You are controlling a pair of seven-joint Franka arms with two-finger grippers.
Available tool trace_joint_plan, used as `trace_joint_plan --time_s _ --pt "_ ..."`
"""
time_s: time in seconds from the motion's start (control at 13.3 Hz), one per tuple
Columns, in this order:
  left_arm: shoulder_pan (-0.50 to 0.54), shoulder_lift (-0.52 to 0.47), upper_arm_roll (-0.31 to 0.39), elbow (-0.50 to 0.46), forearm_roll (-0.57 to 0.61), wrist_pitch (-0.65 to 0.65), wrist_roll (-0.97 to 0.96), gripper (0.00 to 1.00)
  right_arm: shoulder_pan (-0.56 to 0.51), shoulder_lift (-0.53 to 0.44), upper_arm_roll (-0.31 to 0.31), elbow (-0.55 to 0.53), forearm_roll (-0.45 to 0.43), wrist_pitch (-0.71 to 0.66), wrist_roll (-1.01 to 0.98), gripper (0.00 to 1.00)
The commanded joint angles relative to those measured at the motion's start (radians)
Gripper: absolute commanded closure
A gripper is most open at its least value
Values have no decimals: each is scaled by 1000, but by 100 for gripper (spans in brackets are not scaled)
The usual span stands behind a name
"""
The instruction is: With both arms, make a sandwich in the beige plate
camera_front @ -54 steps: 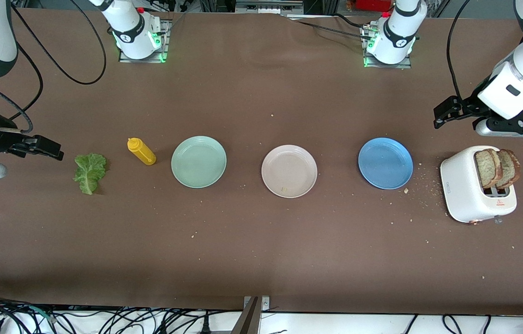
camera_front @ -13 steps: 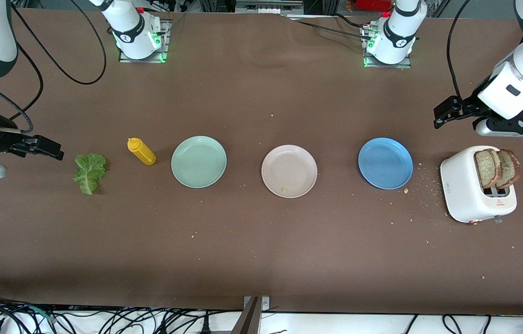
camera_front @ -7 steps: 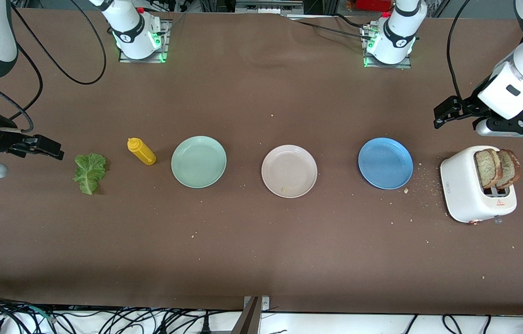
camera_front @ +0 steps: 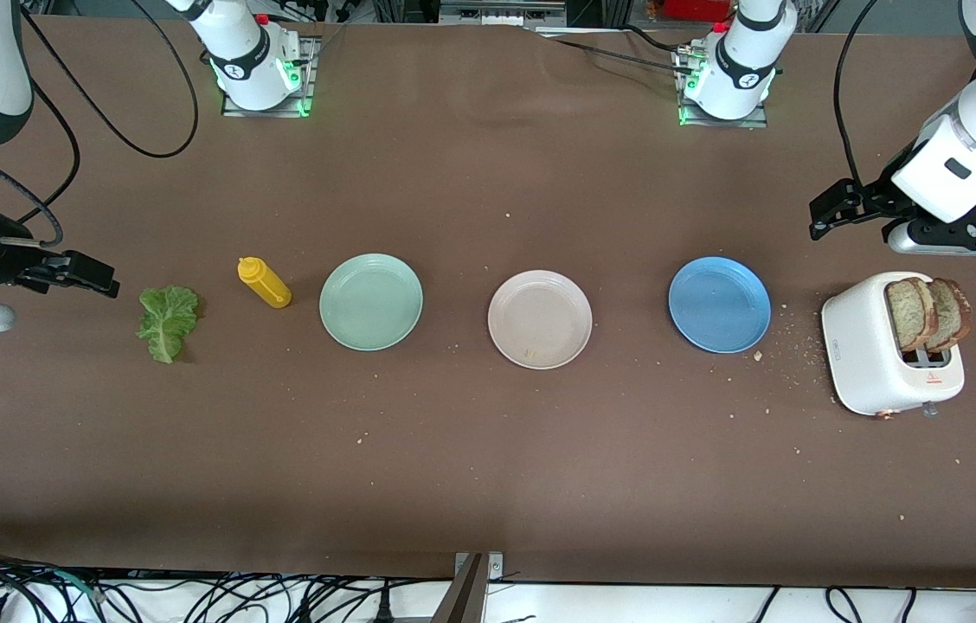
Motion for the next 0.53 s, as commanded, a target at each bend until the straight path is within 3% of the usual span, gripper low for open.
trace_joint_plan --time_s 0.0,0.45 --pt "7 -7 -1 6 -9 -11 24 0 -4 -13 3 -4 -11 -21 -7 0" --pt "7 -7 0 6 -9 -11 24 0 -4 -14 3 -2 -8 -33 -9 0"
